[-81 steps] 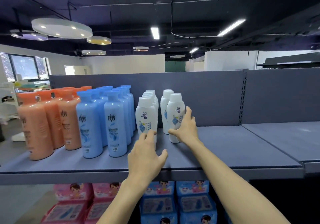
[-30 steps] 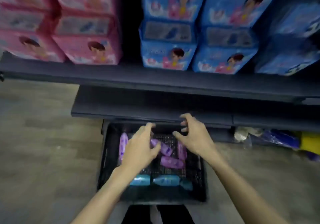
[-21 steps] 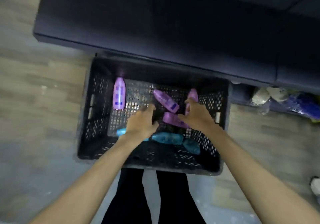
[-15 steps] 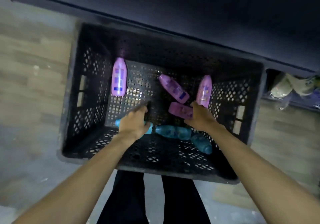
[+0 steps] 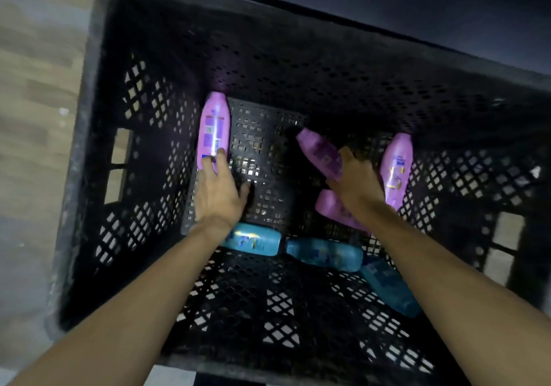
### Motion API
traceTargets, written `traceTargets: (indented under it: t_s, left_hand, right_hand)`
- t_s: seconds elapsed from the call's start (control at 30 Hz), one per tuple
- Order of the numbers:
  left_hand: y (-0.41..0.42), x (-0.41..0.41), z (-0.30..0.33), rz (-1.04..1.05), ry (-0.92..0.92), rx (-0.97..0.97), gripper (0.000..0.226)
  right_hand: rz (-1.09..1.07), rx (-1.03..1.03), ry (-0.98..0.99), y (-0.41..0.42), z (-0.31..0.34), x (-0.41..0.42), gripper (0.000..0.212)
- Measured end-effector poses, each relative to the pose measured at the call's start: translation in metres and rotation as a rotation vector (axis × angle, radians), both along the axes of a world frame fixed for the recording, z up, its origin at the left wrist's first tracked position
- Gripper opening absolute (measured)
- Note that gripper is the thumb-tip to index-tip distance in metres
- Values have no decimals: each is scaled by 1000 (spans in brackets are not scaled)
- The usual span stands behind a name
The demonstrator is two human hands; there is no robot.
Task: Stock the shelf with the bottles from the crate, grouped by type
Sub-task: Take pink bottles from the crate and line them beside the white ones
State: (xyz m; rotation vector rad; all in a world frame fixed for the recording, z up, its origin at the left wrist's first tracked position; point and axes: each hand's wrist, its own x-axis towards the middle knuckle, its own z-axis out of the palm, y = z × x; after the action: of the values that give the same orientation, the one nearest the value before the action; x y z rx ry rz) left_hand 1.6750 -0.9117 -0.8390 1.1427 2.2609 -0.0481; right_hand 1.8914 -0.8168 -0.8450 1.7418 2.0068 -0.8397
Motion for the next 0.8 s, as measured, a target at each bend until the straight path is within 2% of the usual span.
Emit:
traceTargets:
  t_s: [0.17,0.23,0.33,0.4,0.47,0.53,0.6,0.67,0.8]
  left_hand:
    - [21,-17,-30,18,142,20,74]
    - [29,-19,-38,14,232,-5,67]
    - [38,-18,-45,-68,335,-78,58]
    - [40,-18,-43,-93,282,-113,70]
    - [37,-13,-38,-5,95,-68,75]
    - [29,0,-34,120,-93,27,57]
    - [20,13,-31,198,-173,118,42]
    - [15,18,-31,223,-178,190,40]
    - [11,10,-31,280,-66,277,46]
  right_hand:
    - [58,126,-152,-12,-15,-1,70]
    - [37,125,-122,-11,-20,3,73]
    - [-40,74,29,-7,-26,14,78]
    - [-111,68,131,-4,-27,23,70]
    - [-193,95,177,-2,-27,31,57]
    - [-286,131,200,-2,-24,37,46]
    - [-291,175,203,-1,-21,41,42]
    - [-198,195,167,2,-19,43,45]
    - [15,186,54,10,-21,35,49]
